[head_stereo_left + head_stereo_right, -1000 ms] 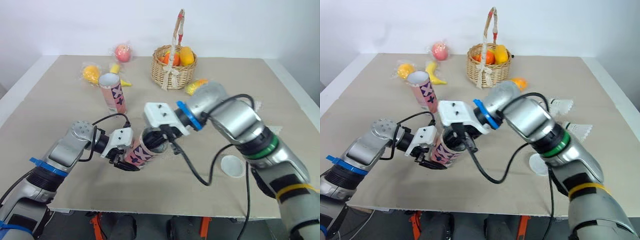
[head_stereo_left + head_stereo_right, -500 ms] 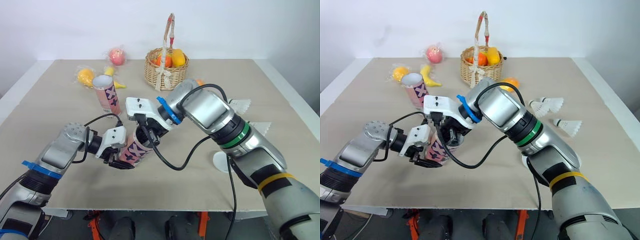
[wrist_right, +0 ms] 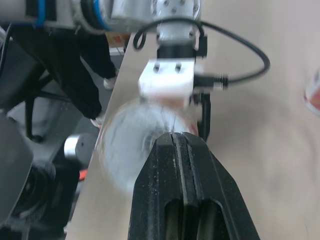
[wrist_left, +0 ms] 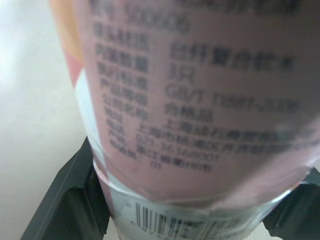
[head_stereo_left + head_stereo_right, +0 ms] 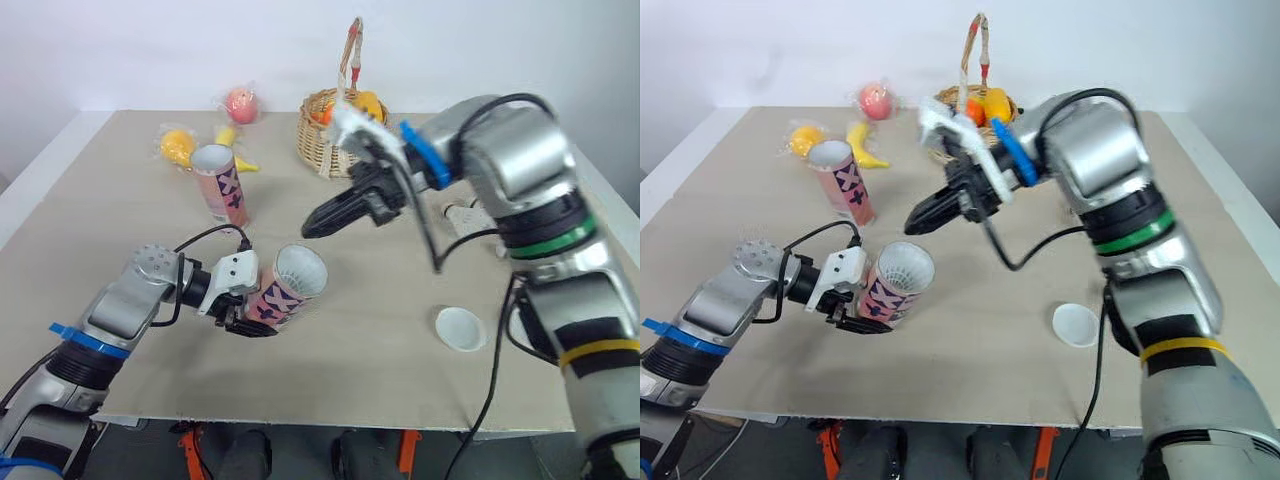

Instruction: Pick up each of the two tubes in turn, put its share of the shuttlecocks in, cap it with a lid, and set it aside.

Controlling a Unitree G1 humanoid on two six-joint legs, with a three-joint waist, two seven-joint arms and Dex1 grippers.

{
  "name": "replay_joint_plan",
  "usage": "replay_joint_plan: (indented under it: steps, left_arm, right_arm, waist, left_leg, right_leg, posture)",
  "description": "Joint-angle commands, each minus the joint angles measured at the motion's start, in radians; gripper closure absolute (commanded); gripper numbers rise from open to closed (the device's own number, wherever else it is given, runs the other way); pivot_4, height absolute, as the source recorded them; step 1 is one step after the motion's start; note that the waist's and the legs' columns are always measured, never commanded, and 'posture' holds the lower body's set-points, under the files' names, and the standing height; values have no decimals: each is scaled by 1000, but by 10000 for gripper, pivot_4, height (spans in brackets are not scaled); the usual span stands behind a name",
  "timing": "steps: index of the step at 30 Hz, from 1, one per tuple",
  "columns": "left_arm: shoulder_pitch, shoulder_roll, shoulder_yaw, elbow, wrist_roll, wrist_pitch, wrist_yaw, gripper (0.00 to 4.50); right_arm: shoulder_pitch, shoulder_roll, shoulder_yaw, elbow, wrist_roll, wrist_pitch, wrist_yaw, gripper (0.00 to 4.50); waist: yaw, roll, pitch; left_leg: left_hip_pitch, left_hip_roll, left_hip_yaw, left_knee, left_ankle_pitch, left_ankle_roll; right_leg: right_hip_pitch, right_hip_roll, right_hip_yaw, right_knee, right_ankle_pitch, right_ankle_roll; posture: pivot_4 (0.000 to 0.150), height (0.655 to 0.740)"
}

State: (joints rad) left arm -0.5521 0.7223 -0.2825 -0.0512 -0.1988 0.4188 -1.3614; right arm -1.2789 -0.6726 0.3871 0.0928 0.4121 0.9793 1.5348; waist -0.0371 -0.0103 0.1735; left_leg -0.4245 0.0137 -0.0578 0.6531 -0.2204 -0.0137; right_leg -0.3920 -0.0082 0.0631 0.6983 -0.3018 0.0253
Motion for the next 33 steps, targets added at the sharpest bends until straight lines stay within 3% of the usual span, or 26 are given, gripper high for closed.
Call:
replay_joint_plan:
  steps: [1, 7, 11, 15, 18, 25, 33]
  left_arm:
    - [10, -8, 1, -30, -15, -20, 2, 14249]
    - [21, -94, 70, -60, -127, -30, 22, 14249]
    - [40, -168, 93, -44, -197, -35, 44, 14249]
    - [63, -223, 77, 26, -184, -102, 51, 14249]
    - [78, -273, 79, 91, -184, -156, 57, 14249]
    - [100, -348, 56, 255, -111, -345, 80, 14249]
    - [106, -388, 56, 331, -76, -464, 96, 14249]
  right_arm:
    - [55, -68, -81, -103, 38, -17, -4, 44529]
    - [240, -195, -237, -180, -3, -184, -111, 44529]
    - [434, -356, -274, -199, -65, -349, -77, 44529]
    - [547, -468, -261, -148, -141, -482, -47, 44529]
    - [580, -500, -241, -71, -191, -558, -30, 35163]
    - [584, -480, -180, 28, -262, -654, 12, 1945]
    - [586, -433, -99, 87, -391, -677, -22, 827]
  waist:
    - [0, 0, 0]
    - [1, -1, 1]
    - [14, -2, 2]
    - [12, -1, 2]
    - [6, -1, 2]
    - [5, 0, 2]
    - [10, 0, 2]
  left_leg:
    - [0, -1, 0, 0, 0, 0]
    - [0, 0, 0, 1, 0, 0]
    - [0, -1, 0, 1, 0, 0]
    - [0, -1, 2, 1, 0, 0]
    - [2, 0, 3, 1, 0, 0]
    - [3, 0, 3, 2, 1, 0]
    - [3, -1, 3, 2, 1, 0]
  right_leg:
    - [0, 0, 0, 0, 0, 0]
    - [1, 0, 0, 0, 0, 0]
    - [2, 0, 0, 0, -1, 2]
    - [1, 0, 2, 0, 0, 2]
    - [2, 1, 3, 0, 1, 1]
    - [2, 2, 3, 0, 3, 0]
    - [3, 1, 4, 0, 3, 1]
  posture:
    - [1500, 7400]
    - [1500, 7400]
    - [1500, 7400]
    - [1500, 7400]
    - [1500, 7400]
    - [1500, 7400]
    - [1500, 7400]
